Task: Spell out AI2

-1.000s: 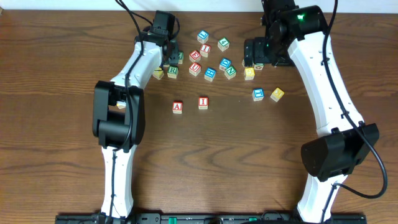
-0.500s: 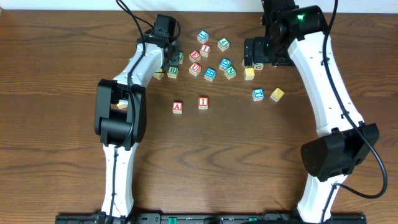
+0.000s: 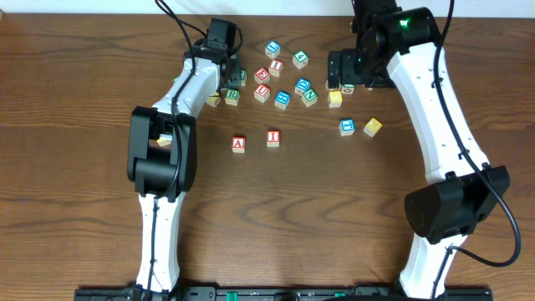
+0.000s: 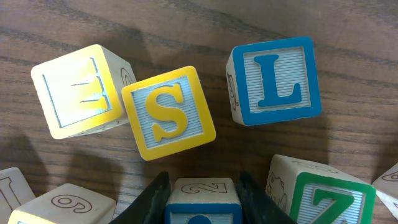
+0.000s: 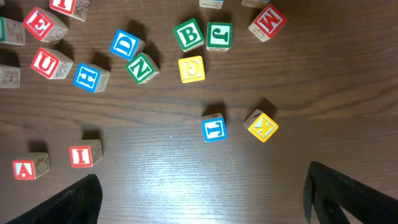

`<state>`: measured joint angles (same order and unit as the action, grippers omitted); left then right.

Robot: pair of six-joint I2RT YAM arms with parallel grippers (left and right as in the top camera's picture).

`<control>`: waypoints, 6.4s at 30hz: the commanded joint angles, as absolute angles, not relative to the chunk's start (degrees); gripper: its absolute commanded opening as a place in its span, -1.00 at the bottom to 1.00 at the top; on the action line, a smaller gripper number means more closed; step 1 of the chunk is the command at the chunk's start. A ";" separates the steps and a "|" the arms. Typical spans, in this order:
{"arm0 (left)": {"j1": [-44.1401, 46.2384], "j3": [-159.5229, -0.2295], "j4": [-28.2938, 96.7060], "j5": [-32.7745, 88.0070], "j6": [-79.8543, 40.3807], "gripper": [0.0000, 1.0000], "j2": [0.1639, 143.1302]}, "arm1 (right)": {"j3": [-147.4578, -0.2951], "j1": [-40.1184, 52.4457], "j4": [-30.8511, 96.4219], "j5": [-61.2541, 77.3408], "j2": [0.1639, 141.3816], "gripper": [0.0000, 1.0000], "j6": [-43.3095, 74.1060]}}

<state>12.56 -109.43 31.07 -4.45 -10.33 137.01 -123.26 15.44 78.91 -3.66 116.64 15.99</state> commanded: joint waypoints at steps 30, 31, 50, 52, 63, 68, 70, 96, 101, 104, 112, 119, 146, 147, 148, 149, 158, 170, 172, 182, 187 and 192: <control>22.68 -110.43 51.90 -4.54 -11.40 -0.49 114.10 | -123.00 12.53 75.75 -5.93 116.33 0.98 15.81; 23.42 -110.39 53.69 -4.54 -12.51 -0.49 114.17 | -123.00 11.97 75.64 -5.54 116.33 0.98 15.81; 35.64 -105.34 62.13 -4.51 -24.38 -0.56 115.50 | -122.98 2.24 76.97 -1.13 116.36 0.99 15.75; 36.58 -104.31 61.10 -4.51 -24.56 -0.56 115.92 | -122.98 2.17 76.97 -1.13 116.36 0.99 15.09; 39.24 -95.11 47.55 -4.56 -27.00 -0.56 116.07 | -122.98 2.17 77.97 -1.32 116.36 0.99 15.11; 39.24 -91.50 41.56 -4.56 -27.14 -0.56 116.11 | -122.98 2.24 78.67 -1.37 116.36 0.99 15.11; 39.24 -89.82 38.33 -4.58 -27.11 -0.56 116.16 | -122.98 2.24 78.78 -1.37 116.36 0.99 15.11; 39.20 -87.05 31.99 -5.52 -27.11 -0.56 123.02 | -122.98 2.24 79.55 -1.34 116.36 0.99 15.11; 39.20 -87.05 31.97 -6.74 -27.09 -0.56 123.02 | -122.98 2.24 79.55 -1.34 116.36 0.98 15.11; 39.20 -87.05 31.59 -6.74 -27.09 -0.56 123.02 | -122.98 2.24 79.57 -1.34 116.36 0.99 15.14; 39.18 -87.05 31.35 -6.74 -27.09 -0.53 123.02 | -122.98 2.24 79.59 -1.34 116.36 0.99 15.11; 39.18 -87.07 31.07 -6.74 -27.09 -0.43 123.02 | -122.98 2.24 79.57 -1.34 116.36 0.98 15.11; 39.20 -87.99 30.98 -6.72 -25.56 -0.23 122.37 | -122.98 2.24 79.99 -1.34 116.36 0.98 15.11; 39.20 -87.99 30.98 -6.72 -25.58 -0.23 122.37 | -122.98 2.24 79.99 -1.34 116.36 0.98 15.11; 39.18 -87.99 30.96 -6.72 -25.56 -0.23 122.37 | -122.98 2.24 79.99 -1.34 116.36 0.99 15.11; 39.16 -87.99 30.87 -6.74 -25.56 -0.23 122.34 | -122.98 2.24 79.99 -1.34 116.36 0.99 15.11; 37.89 -90.41 30.98 -6.72 -22.06 -0.22 116.40 | -122.98 2.24 79.94 -1.34 116.36 0.99 15.09; 33.30 -91.00 36.91 -6.76 -19.66 0.13 98.28 | -122.96 2.35 80.62 -0.71 116.36 0.98 14.50; 31.05 -91.00 40.60 -6.74 -19.68 0.14 96.07 | -122.85 2.63 80.66 1.17 116.36 0.99 14.48; 16.34 -89.45 57.43 -6.72 -19.73 -0.11 93.38 | -116.49 8.25 79.90 3.53 116.36 0.57 13.17; 12.78 -85.45 58.39 -6.70 -19.73 -0.36 93.49 | -108.99 11.81 75.75 4.16 116.36 0.10 13.23; 12.71 -78.94 55.57 -5.50 -19.75 -0.58 93.67 | -102.43 15.18 69.82 7.33 116.36 -0.33 13.32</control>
<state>12.64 -82.26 56.75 -6.31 -20.27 93.97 -104.88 13.41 71.59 4.89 116.64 13.37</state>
